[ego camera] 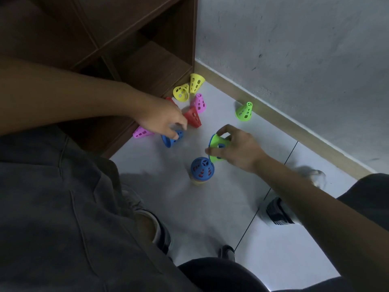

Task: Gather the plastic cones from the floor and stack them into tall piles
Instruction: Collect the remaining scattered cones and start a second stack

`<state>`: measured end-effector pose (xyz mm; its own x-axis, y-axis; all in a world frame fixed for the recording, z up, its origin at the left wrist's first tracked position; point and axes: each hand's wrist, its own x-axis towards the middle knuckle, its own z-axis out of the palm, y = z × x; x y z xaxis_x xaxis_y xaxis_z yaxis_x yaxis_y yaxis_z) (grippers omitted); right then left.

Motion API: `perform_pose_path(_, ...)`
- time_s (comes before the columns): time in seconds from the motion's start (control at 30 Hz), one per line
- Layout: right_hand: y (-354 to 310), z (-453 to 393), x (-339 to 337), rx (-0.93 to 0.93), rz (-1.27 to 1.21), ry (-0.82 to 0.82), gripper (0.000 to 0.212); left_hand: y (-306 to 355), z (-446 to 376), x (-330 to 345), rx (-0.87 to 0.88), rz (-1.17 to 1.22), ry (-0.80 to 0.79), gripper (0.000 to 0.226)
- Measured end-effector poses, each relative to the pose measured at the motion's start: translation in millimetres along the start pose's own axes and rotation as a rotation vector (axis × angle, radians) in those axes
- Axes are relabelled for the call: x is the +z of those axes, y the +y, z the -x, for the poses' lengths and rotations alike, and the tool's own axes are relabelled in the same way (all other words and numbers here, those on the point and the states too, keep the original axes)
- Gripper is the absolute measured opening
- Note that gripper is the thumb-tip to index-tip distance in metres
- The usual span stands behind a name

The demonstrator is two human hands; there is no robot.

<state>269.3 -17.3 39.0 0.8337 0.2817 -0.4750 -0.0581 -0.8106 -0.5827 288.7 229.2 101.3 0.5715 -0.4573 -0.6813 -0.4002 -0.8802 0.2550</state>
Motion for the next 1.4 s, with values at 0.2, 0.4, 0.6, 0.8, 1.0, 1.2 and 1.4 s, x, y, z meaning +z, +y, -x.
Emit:
perform_pose_path(0.2, 7, -3, 24, -0.047, 0.188, -0.114, 0.066, -7, 0, 7, -0.013, -0.001, -0.013, 0.046)
perform_pose_path(0.4, 12, -7, 29, -0.063, 0.06, -0.138, 0.062, -8, -4, 10, -0.007, 0.028, -0.002, 0.047)
perform_pose_path(0.6, 12, -13, 30, -0.03, -0.139, -0.143, 0.055, -10, -5, 7, -0.01, 0.034, -0.013, 0.047)
perform_pose_path(0.8, 10, -29, 28, -0.012, -0.139, -0.107, 0.04, -16, -5, 7, -0.009, 0.092, 0.011, 0.044)
perform_pose_path(1.0, 5, -68, 25, -0.038, -0.117, -0.034, 0.033, -40, -18, 12, -0.05, 0.166, 0.124, 0.043)
perform_pose_path(1.2, 3, -114, 23, -0.145, 0.072, -0.028, 0.041, -65, -50, 30, -0.155, 0.26, 0.213, 0.049)
perform_pose_path(1.4, 8, -171, 29, -0.163, 0.195, -0.047, 0.061, -92, -96, 67, -0.284, 0.423, 0.212, 0.052)
